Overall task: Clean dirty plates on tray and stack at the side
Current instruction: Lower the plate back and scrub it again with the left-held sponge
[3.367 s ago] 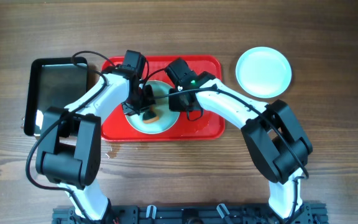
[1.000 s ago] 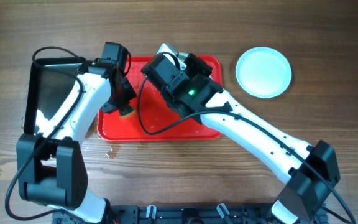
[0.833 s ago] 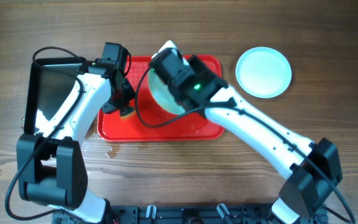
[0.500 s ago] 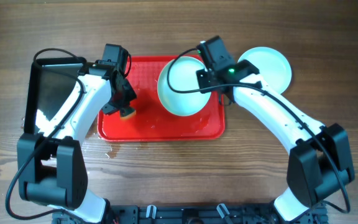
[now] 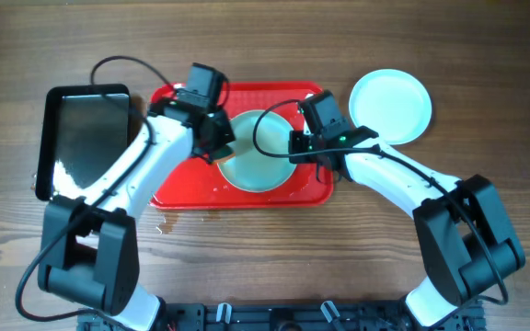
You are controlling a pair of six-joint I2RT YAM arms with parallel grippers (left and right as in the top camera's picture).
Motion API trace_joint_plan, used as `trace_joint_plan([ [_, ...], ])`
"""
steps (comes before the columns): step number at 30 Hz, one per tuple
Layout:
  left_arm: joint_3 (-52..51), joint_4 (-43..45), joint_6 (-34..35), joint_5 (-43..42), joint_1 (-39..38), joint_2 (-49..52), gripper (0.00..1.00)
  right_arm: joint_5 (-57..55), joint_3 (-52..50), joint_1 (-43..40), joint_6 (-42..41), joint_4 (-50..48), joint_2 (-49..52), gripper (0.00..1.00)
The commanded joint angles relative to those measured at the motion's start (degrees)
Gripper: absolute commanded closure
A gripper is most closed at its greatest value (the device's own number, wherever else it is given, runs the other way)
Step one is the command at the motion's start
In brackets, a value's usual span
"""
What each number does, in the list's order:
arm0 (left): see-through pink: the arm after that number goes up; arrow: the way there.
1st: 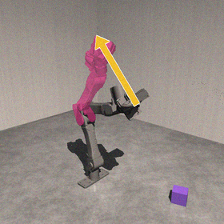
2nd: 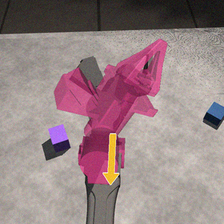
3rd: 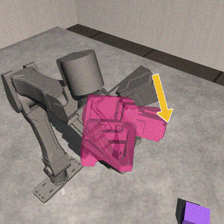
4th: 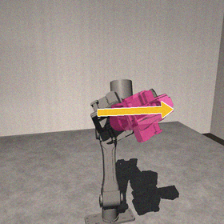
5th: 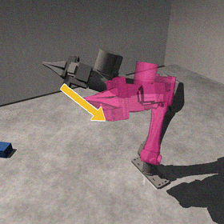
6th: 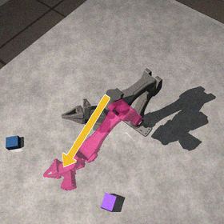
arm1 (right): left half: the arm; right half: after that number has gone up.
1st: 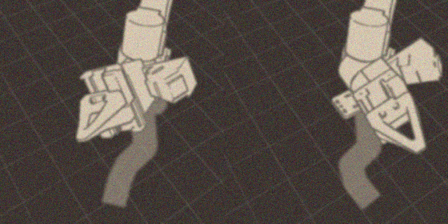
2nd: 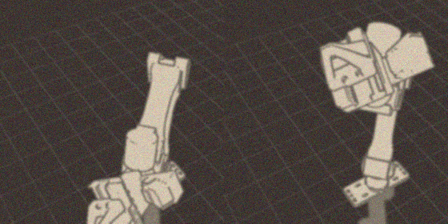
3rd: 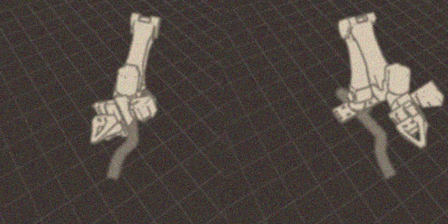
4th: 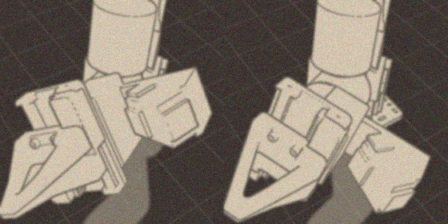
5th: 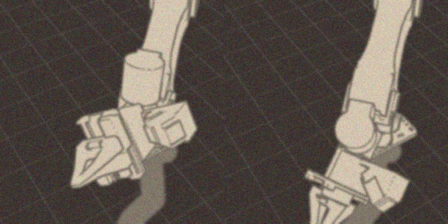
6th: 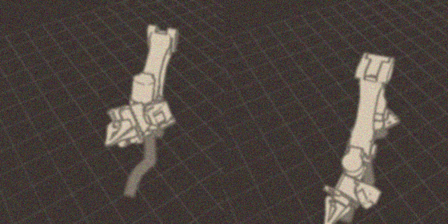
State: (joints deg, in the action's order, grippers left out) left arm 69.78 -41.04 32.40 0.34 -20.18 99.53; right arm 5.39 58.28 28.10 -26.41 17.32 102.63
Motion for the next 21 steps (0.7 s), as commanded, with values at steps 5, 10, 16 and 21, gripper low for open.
trace_joint_plan([
  [5, -0.26, 3.76, 1.11, -1.01, -3.43, 3.28, 0.96, 6.16, -0.35, 1.27, -2.73, -0.74, 0.68, 0.96],
  [10, -0.26, 4.33, 1.09, -2.40, -3.80, 7.08, 0.96, 6.29, -0.35, 2.01, -5.75, -0.37, 0.68, 0.96],
  [16, -0.26, 4.35, 1.07, -2.43, -3.98, 11.13, 0.96, 6.29, -0.37, 2.12, -6.75, -0.15, 0.68, 0.96],
  [21, -0.26, 5.03, 1.07, -0.81, -3.98, 14.08, 0.96, 6.29, -0.48, 2.12, -6.73, 0.35, 0.68, 0.96],
])
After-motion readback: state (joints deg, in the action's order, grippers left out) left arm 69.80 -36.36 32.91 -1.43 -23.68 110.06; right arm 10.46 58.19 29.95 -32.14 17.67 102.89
